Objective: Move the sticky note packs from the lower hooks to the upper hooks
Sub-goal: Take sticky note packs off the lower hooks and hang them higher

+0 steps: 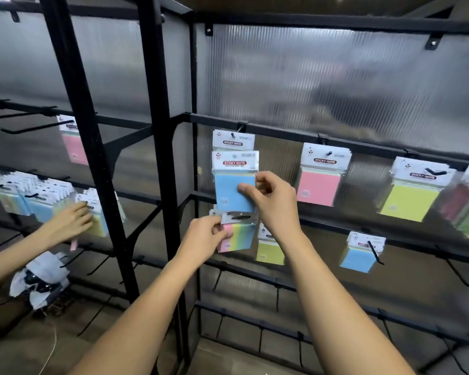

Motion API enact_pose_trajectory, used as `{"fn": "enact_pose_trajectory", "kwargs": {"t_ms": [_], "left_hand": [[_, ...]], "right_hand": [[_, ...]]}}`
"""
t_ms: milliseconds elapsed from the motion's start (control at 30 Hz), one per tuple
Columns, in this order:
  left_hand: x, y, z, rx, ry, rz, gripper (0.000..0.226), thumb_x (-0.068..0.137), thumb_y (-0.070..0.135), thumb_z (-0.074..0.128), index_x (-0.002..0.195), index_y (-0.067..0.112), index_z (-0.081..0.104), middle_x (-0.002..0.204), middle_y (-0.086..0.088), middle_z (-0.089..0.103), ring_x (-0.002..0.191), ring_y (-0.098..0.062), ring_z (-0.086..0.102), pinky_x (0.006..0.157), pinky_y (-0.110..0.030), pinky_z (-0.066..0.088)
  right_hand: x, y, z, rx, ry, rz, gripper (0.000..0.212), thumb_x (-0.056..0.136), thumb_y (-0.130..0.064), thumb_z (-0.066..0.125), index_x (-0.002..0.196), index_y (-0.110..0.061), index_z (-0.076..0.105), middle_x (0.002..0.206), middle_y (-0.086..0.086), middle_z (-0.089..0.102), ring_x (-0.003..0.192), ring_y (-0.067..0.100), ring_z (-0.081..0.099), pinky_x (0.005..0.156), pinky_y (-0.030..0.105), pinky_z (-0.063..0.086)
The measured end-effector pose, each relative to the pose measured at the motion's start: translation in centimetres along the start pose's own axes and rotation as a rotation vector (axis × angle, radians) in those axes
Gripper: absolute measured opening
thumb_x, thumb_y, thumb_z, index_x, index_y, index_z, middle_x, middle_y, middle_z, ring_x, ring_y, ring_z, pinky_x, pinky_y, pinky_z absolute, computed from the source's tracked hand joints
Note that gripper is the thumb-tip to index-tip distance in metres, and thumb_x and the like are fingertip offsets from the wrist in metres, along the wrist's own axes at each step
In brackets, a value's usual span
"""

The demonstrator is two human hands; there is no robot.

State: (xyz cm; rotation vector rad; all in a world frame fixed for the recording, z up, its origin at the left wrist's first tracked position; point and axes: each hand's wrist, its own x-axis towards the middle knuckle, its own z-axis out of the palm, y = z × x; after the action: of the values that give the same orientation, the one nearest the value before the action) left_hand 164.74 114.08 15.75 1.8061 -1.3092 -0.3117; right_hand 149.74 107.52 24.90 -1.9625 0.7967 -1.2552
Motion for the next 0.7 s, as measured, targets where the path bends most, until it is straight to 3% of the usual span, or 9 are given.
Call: {"fn": "enact_pose_trajectory", "kwargs": {"t_ms": [167, 300, 500, 567, 700], "left_hand": [[0.7, -1.3, -1.0, -0.010, -0.010, 0.005, 0.009, 0.081, 0.025, 0.075, 0.085, 0.019, 0.071, 0.066, -0.006, 0.063, 0.058, -0.012, 0.050, 0.060, -0.031, 0.048], [1.3, -1.8, -1.3, -0.026, -0.009, 0.005, 0.016, 0.082, 0.023, 0.074, 0.081, 0.009, 0.067, 0.064, -0.008, 0.060, 0.056, -0.011, 0.045, 0.057, -0.027, 0.043], [2.5, -2.5, -1.6, -0.001, -0.014, 0.027, 0.014, 0.083, 0.025, 0.073, 0.078, 0.014, 0.066, 0.066, -0.005, 0.060, 0.059, -0.012, 0.049, 0.062, -0.034, 0.049], [2.8, -2.4, -1.6, 0.009, -0.021, 0.030, 0.017, 0.083, 0.025, 0.073, 0.072, 0.021, 0.061, 0.063, 0.003, 0.056, 0.058, -0.009, 0.048, 0.059, -0.030, 0.046], [3.2, -2.3, -1.3, 0.011, -0.029, 0.029, 0.010, 0.085, 0.028, 0.073, 0.083, 0.020, 0.066, 0.065, 0.008, 0.056, 0.059, -0.006, 0.050, 0.060, -0.028, 0.047]], "right_hand": [[2.6, -1.2, 2.4, 0.002, 0.039, 0.000, 0.027, 0.080, -0.033, 0.077, 0.085, -0.010, 0.066, 0.079, 0.008, 0.064, 0.067, 0.007, 0.049, 0.066, 0.030, 0.048], [4.3, -1.2, 2.9, 0.004, 0.085, -0.001, 0.025, 0.081, -0.028, 0.078, 0.083, -0.006, 0.064, 0.070, -0.006, 0.054, 0.063, 0.005, 0.044, 0.062, 0.020, 0.041], [5.5, -0.2, 3.5, 0.018, 0.119, 0.058, 0.019, 0.082, -0.026, 0.077, 0.085, -0.010, 0.067, 0.070, -0.011, 0.057, 0.065, 0.004, 0.050, 0.066, 0.027, 0.048], [5.6, 0.1, 3.6, 0.018, 0.118, 0.064, 0.017, 0.083, -0.026, 0.076, 0.084, -0.012, 0.067, 0.069, -0.011, 0.057, 0.065, 0.004, 0.051, 0.065, 0.027, 0.048], [5.9, 0.5, 3.6, 0.024, 0.117, 0.087, 0.019, 0.083, -0.026, 0.076, 0.088, -0.010, 0.069, 0.071, -0.009, 0.060, 0.066, 0.004, 0.054, 0.070, 0.033, 0.054]]}}
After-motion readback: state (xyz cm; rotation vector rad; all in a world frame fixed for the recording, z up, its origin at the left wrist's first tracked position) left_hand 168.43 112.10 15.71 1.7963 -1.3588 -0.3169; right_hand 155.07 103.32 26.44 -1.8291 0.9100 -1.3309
